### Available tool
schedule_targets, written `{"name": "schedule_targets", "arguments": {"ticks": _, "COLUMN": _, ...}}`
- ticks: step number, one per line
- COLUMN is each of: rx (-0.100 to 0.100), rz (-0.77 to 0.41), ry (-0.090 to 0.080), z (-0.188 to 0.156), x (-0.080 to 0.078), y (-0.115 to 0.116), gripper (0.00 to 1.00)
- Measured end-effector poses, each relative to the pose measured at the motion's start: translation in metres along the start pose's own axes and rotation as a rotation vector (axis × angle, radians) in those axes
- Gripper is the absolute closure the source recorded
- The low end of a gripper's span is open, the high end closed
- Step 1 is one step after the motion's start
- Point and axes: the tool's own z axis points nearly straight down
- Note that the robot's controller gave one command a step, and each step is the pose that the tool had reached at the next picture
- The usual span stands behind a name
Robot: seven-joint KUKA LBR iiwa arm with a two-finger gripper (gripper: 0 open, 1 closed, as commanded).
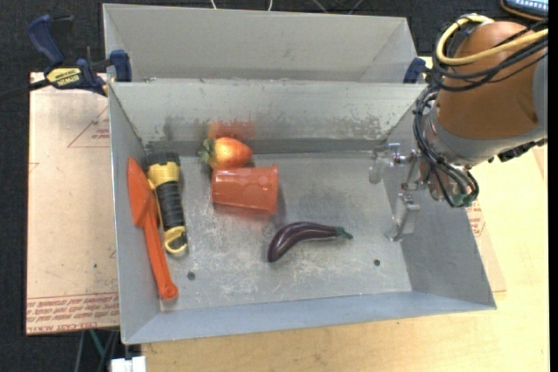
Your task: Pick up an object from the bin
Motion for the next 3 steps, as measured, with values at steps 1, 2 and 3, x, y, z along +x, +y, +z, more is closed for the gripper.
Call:
{"name": "schedule_targets", "arguments": {"ticks": 1, "rx": 0.000, "rz": 0.000, "ry": 0.000, "z": 0.000, "x": 0.000, "y": 0.000, "gripper": 0.00}}
{"name": "schedule_targets", "arguments": {"ticks": 2, "rx": 0.000, "rz": -0.106, "ry": -0.005, "z": 0.080, "x": -0.006, "y": 0.001, "gripper": 0.00}}
{"name": "schedule_targets", "arguments": {"ticks": 3, "rx": -0.003, "rz": -0.158, "ry": -0.009, "z": 0.075, "x": 0.015, "y": 0.077, "gripper": 0.00}}
